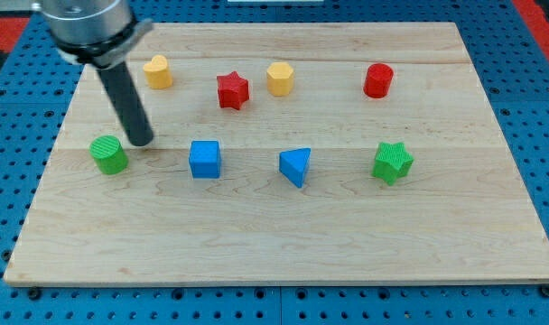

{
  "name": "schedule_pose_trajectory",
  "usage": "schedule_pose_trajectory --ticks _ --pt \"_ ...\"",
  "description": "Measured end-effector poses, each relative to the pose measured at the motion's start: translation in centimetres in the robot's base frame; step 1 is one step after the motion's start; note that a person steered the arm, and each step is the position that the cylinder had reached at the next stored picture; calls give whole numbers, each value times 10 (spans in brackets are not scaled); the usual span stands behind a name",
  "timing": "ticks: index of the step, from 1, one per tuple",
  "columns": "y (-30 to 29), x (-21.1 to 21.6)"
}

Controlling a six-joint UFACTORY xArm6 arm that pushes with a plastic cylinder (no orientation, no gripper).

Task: Move the blue triangle upwards slightly

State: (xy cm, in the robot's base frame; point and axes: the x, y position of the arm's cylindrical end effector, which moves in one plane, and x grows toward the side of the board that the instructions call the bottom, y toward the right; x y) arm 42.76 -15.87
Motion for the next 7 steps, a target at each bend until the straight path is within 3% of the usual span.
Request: schedule_pose_trajectory --ticks 1,2,5,7 --pt "51 -21" --pt "104 -13" --pt "144 84" --pt "184 85"
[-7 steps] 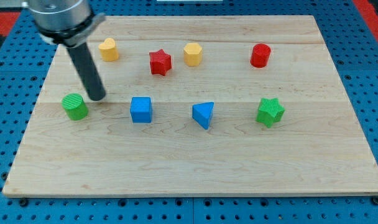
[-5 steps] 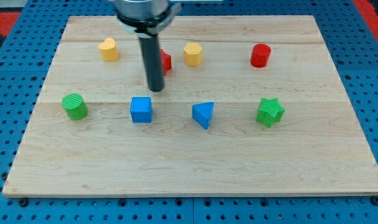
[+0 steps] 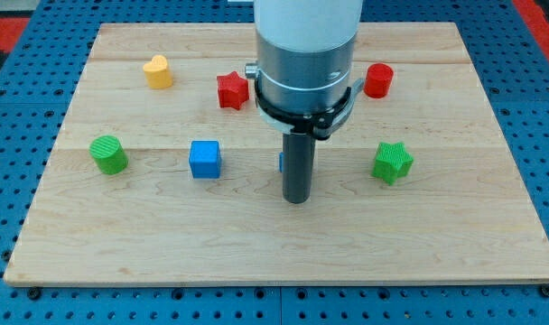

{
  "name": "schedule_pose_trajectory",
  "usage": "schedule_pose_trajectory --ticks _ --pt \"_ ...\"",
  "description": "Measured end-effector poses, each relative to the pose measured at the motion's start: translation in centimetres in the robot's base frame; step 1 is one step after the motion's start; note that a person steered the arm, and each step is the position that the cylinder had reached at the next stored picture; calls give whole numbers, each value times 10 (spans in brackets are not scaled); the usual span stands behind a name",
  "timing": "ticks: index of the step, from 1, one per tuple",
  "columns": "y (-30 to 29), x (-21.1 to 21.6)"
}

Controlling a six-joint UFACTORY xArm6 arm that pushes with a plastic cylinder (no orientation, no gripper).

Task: Move the blue triangle upwards slightly

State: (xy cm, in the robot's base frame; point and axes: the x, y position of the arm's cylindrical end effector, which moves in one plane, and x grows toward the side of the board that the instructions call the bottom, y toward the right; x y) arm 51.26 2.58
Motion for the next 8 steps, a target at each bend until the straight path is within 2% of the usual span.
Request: schedule_pose_trajectory --ticks 1,2,3,5,6,8 --pt "11 -12" --pt "10 -7" --pt "-32 0" --pt "-54 -62" --pt "-76 -73" --pt "-106 -132"
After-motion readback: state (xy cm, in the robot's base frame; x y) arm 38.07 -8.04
